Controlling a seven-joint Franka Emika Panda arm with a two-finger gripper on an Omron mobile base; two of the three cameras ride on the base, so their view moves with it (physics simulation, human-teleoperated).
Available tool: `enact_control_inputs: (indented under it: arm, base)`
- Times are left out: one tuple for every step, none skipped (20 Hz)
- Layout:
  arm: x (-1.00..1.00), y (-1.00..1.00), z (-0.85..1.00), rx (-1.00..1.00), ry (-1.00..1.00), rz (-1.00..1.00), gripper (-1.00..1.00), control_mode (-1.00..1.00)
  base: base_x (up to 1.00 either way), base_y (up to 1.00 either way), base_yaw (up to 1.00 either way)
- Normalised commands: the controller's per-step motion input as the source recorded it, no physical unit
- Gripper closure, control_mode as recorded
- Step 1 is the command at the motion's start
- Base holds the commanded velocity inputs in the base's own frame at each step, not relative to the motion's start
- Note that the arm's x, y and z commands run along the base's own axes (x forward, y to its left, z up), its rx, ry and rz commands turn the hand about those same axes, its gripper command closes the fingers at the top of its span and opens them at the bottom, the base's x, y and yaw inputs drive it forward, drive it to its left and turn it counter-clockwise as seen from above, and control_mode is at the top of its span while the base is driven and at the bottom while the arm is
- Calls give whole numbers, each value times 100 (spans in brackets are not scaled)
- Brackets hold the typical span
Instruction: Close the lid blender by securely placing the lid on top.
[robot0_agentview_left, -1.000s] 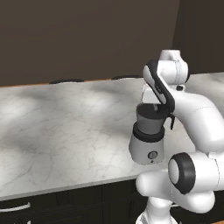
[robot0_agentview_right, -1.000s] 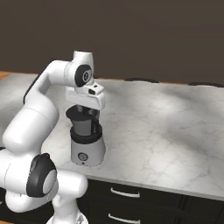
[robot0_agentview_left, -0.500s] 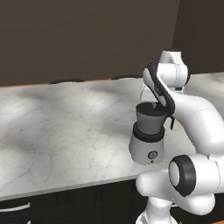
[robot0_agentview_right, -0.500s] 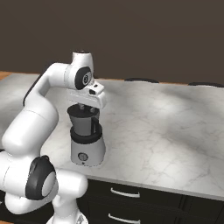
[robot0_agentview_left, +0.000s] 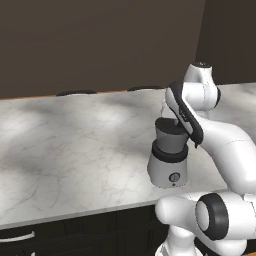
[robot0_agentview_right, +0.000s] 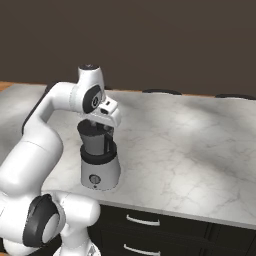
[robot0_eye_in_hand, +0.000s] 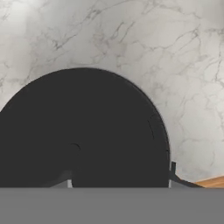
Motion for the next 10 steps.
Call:
enact_control_inputs:
  arm:
    - [0, 0, -35, 0, -13, 0, 100, -100]
    - [0, 0, -36, 0, -9, 0, 100, -100]
    - [11, 0, -28, 0, -7, 0, 100, -100]
    - [0, 0, -26, 0, -7, 0, 100, -100]
    - [1, 0, -25, 0, -2, 0, -100, -100]
    - [9, 5, -21, 0, -3, 0, -100, -100]
    - [0, 4, -6, 0, -7, 0, -100, -100]
    - [4, 1, -14, 0, -5, 0, -100, -100]
    - [5, 0, -17, 0, 0, 0, -100, -100]
    - [0, 0, -12, 0, -1, 0, -100, -100]
  base:
    - [0, 0, 0]
    - [0, 0, 0]
    - [0, 0, 0]
    - [0, 0, 0]
    - [0, 0, 0]
    - [0, 0, 0]
    - [0, 0, 0]
    - [0, 0, 0]
    - [0, 0, 0]
    - [0, 0, 0]
